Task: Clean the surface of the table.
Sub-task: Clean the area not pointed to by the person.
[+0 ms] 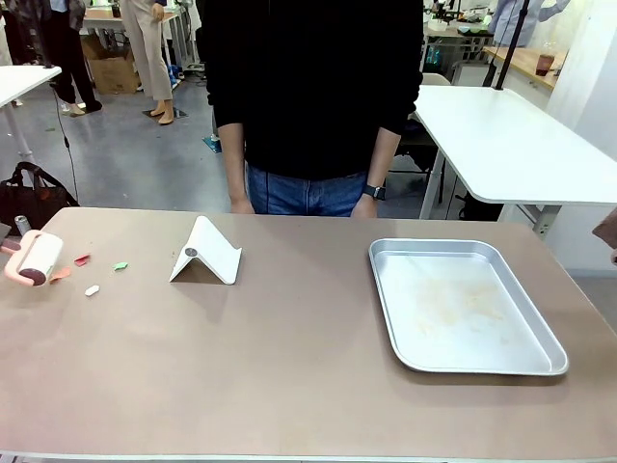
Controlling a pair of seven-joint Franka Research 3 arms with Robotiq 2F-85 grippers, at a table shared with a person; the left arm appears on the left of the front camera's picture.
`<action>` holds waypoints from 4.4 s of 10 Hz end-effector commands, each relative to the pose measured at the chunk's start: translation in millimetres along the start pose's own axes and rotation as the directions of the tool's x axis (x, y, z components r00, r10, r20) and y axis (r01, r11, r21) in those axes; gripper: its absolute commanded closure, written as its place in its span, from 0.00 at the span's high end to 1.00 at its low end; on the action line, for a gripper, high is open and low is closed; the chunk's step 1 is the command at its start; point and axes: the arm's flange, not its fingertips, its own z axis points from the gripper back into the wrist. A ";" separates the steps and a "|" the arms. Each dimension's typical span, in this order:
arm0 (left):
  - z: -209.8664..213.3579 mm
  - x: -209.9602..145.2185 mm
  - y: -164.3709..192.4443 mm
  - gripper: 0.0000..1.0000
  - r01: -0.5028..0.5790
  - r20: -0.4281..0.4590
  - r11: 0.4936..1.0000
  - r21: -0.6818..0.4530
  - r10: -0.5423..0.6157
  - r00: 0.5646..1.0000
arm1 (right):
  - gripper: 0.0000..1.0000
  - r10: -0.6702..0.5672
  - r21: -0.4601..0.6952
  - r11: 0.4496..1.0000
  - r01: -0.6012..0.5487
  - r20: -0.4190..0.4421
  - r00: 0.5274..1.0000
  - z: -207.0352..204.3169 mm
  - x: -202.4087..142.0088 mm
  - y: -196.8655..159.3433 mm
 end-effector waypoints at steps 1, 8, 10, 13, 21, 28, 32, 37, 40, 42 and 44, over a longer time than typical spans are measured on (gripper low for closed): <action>-4.7 5.8 5.1 0.23 -0.054 -0.002 0.998 0.038 0.054 0.999 | 0.08 -0.006 -0.005 1.000 0.006 -0.002 1.000 1.4 1.9 5.6; -32.0 9.3 6.6 0.23 -0.101 -0.018 0.991 0.083 0.103 0.995 | 0.08 -0.006 -0.005 1.000 0.006 -0.002 1.000 1.4 1.9 5.6; -45.8 11.6 5.0 0.23 -0.082 -0.054 0.993 0.080 0.086 0.995 | 0.08 -0.006 -0.005 1.000 0.006 -0.002 1.000 1.4 1.9 5.6; -73.6 16.0 -2.2 0.23 -0.055 -0.128 0.997 0.047 0.061 0.990 | 0.08 -0.006 -0.005 1.000 0.006 -0.002 1.000 1.4 1.9 5.6; -126.0 32.7 -48.9 0.23 0.018 -0.173 0.999 0.045 -0.010 0.985 | 0.08 -0.006 -0.005 1.000 0.006 -0.002 1.000 1.4 1.9 5.6; -148.1 39.6 -77.3 0.23 0.098 -0.188 0.995 0.004 -0.095 0.978 | 0.08 -0.006 -0.005 1.000 0.006 -0.002 1.000 1.4 1.9 5.6; -76.4 21.2 -113.6 0.23 0.181 0.033 0.973 -0.143 -0.178 0.983 | 0.08 -0.006 -0.005 1.000 0.006 -0.002 1.000 1.4 1.9 5.6; -22.3 -70.2 -161.2 0.23 0.141 -0.008 0.973 -0.180 -0.145 0.989 | 0.08 -0.006 -0.005 1.000 0.006 -0.002 1.000 1.4 1.9 5.6; -21.1 -126.3 -177.5 0.23 0.157 -0.105 0.967 -0.199 -0.180 0.978 | 0.08 -0.006 -0.005 1.000 0.006 -0.002 1.000 1.4 1.9 5.6; -23.8 -96.5 -162.8 0.23 0.140 -0.068 0.972 -0.187 -0.155 0.986 | 0.08 -0.006 -0.005 1.000 0.006 -0.002 1.000 1.4 1.9 5.6; -23.8 -96.5 -162.8 0.23 0.140 -0.068 0.972 -0.187 -0.155 0.986 | 0.08 -0.006 -0.005 1.000 0.006 -0.002 1.000 1.4 1.9 5.6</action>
